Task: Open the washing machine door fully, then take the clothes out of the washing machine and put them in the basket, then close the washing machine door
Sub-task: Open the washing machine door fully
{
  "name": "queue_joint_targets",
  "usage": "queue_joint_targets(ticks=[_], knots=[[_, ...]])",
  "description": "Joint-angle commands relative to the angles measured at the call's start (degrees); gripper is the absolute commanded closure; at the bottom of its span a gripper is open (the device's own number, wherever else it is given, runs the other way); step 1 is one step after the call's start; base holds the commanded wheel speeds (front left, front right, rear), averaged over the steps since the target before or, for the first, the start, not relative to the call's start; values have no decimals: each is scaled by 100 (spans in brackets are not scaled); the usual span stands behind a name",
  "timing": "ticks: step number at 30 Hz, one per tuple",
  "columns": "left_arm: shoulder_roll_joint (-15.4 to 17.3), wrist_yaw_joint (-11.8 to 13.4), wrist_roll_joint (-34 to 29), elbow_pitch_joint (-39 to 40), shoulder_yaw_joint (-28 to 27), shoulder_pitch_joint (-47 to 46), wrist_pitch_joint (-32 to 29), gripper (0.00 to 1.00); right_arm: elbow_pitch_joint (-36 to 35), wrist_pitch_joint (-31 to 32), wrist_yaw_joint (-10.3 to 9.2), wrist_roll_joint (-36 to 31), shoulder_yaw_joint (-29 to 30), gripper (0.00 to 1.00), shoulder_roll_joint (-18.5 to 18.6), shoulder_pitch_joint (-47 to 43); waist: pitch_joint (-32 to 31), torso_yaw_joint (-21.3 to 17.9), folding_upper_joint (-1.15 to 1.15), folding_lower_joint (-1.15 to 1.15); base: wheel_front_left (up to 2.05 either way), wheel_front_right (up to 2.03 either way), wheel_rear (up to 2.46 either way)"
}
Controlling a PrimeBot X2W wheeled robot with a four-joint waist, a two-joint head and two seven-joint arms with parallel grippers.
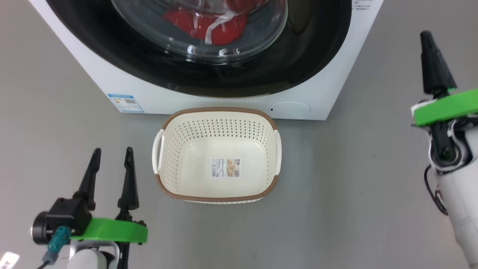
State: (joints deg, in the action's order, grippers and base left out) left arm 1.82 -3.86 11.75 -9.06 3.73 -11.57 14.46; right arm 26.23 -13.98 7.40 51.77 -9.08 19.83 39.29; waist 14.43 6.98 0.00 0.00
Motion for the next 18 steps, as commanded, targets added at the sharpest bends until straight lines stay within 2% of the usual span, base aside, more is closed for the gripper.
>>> queue_joint_targets(ticks=[1,8,18], knots=[[106,-27,10,182,-150,-217,54,0,-47,111,9,306,-131,100,50,205,101,41,0,0,0,0,0],[106,-12,40,205,-102,-288,54,0,142,600,9,1309,-214,100,240,804,303,105,0,0,0,0,0],[106,-17,92,223,-58,-456,54,0,337,1284,9,2295,-348,100,629,1517,618,232,0,0,0,0,0]])
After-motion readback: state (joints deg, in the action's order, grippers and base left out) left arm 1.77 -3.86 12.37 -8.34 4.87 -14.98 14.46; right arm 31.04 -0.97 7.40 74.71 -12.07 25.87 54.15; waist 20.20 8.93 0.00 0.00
